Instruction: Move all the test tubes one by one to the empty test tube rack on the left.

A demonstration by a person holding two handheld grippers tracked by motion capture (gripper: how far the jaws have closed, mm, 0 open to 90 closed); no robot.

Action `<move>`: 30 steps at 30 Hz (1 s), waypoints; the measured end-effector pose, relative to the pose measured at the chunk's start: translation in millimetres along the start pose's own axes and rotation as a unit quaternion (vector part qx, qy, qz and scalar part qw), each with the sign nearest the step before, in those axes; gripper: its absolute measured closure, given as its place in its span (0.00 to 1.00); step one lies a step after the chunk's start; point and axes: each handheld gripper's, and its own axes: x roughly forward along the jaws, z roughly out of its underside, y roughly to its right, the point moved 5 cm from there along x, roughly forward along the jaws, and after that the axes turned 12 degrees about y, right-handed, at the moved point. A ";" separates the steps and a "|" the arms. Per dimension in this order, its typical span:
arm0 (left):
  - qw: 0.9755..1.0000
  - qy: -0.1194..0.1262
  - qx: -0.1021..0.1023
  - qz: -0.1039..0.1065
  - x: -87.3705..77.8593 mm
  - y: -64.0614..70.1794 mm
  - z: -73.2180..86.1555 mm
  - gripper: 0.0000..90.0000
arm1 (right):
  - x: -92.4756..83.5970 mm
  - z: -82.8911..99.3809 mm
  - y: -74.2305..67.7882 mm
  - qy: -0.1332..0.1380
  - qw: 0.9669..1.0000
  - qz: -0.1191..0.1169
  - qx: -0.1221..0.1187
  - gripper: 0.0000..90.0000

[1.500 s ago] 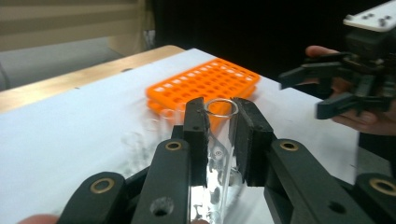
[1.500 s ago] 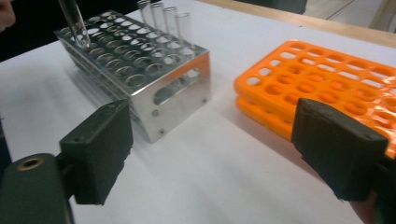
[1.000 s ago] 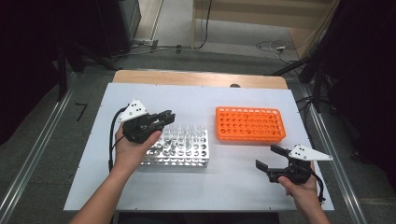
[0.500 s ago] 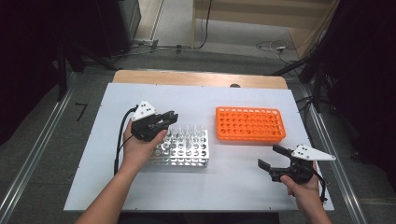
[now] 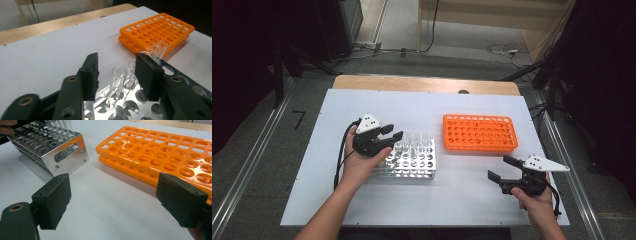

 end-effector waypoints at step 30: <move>0.997 0.074 -0.026 0.024 -108.0 -4.4 38.4 0.00 | -1.7 4.2 7.7 0.009 1.000 -0.002 0.001 0.11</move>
